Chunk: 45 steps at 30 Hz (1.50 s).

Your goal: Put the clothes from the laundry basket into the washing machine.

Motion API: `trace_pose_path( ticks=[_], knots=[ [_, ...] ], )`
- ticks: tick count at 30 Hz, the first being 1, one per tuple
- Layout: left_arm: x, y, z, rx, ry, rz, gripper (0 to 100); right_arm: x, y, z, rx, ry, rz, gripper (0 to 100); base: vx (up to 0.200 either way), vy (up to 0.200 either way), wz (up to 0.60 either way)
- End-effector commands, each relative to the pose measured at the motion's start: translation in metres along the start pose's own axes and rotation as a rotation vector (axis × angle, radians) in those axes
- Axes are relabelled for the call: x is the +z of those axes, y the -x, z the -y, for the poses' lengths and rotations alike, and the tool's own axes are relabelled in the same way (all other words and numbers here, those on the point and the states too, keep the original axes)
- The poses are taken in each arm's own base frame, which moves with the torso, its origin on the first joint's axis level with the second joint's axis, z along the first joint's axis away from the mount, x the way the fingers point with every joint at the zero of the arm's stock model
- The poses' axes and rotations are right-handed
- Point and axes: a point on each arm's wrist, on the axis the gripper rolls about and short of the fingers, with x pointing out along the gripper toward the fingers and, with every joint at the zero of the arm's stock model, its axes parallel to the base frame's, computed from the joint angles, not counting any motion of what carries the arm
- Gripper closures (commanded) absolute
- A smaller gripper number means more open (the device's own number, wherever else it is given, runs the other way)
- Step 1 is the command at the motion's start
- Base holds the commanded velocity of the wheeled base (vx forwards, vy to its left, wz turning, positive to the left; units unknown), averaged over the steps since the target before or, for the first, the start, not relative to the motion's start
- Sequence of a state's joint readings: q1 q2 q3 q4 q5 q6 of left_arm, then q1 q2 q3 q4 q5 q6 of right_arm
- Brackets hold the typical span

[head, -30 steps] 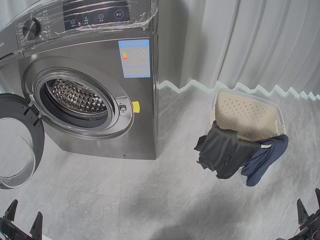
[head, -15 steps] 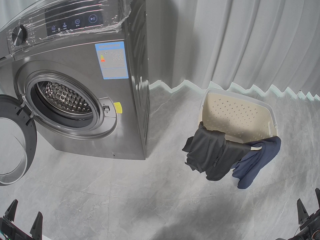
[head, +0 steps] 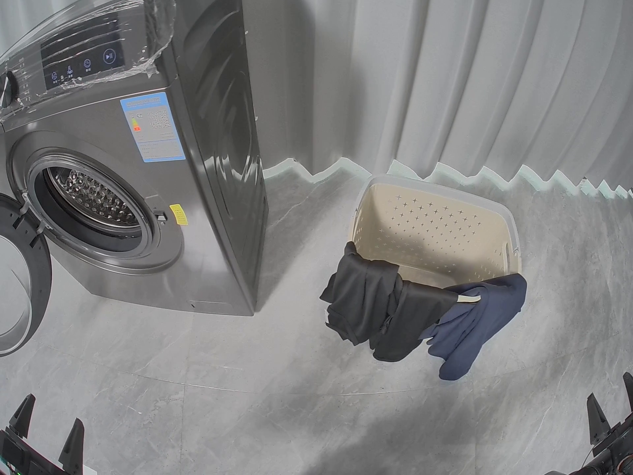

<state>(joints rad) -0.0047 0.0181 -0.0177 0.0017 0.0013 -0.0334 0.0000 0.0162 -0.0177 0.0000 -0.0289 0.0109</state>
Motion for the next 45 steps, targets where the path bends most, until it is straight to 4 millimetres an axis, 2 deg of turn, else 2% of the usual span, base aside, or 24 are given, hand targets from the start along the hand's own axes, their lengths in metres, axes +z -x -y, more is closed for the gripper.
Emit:
trace_pose_path(
  ticks=[1, 3, 24, 39, 45],
  knots=[
    [-0.0052, -0.0002, -0.0002, 0.000, 0.000, -0.002, 0, -0.0048, 0.0000, 0.0001, 0.000, 0.000, 0.000, 0, 0.000, -0.200, 0.00],
    [-0.0048, 0.0000, -0.0001, 0.002, 0.000, -0.001, 0, -0.0048, 0.0000, 0.0001, 0.000, 0.000, 0.000, 0, 0.000, -0.200, 0.00],
    [-0.0048, 0.0000, -0.0002, 0.000, -0.001, -0.001, 0, -0.0048, 0.0000, 0.0001, 0.000, 0.000, 0.000, 0, 0.000, 0.000, 0.00],
    [-0.0048, 0.0000, -0.0002, 0.000, 0.000, -0.001, 0, -0.0048, 0.0000, 0.0001, 0.000, -0.001, 0.000, 0, 0.000, -0.200, 0.00],
    [-0.0052, -0.0002, -0.0002, 0.003, 0.002, -0.002, 0, -0.0048, 0.0000, 0.0001, -0.002, -0.001, 0.000, 0, 0.000, 0.000, 0.00]
  ],
)
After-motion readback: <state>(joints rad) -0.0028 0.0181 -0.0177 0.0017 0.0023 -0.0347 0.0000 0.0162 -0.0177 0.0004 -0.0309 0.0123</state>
